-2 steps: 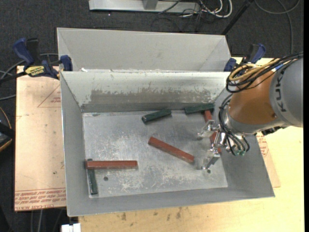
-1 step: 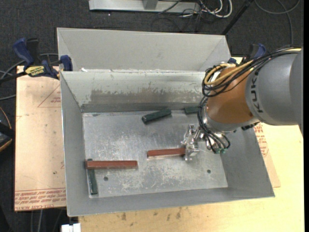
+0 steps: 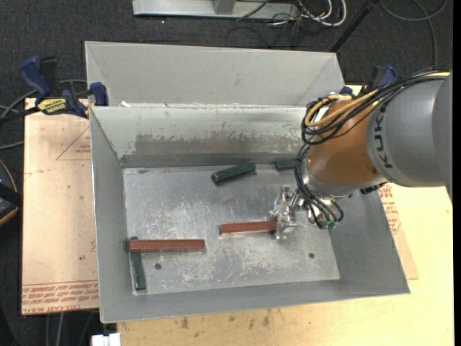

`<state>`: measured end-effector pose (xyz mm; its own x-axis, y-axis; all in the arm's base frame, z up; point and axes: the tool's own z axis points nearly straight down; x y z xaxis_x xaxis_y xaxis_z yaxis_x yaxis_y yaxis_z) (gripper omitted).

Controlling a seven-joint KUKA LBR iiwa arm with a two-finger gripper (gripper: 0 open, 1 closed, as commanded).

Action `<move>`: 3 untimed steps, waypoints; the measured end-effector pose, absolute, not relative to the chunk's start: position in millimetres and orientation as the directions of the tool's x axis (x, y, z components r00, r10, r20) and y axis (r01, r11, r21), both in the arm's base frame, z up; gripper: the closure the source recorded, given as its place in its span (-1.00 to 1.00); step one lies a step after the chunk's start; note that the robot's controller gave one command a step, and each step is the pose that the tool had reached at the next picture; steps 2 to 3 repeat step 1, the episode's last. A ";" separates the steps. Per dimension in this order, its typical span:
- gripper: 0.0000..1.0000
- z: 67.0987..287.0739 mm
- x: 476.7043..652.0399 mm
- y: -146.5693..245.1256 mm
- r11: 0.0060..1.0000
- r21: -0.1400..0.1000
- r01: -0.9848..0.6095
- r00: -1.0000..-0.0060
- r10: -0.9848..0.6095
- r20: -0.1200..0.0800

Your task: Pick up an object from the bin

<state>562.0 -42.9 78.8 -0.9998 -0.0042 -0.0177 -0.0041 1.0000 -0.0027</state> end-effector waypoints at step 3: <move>1.00 265.9 561.4 -46.6 0.997 -0.002 -0.081 -0.997 -0.081 -0.011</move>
Offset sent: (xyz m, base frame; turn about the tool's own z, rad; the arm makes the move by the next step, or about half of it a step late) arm 0.0000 0.0000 0.0000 0.0000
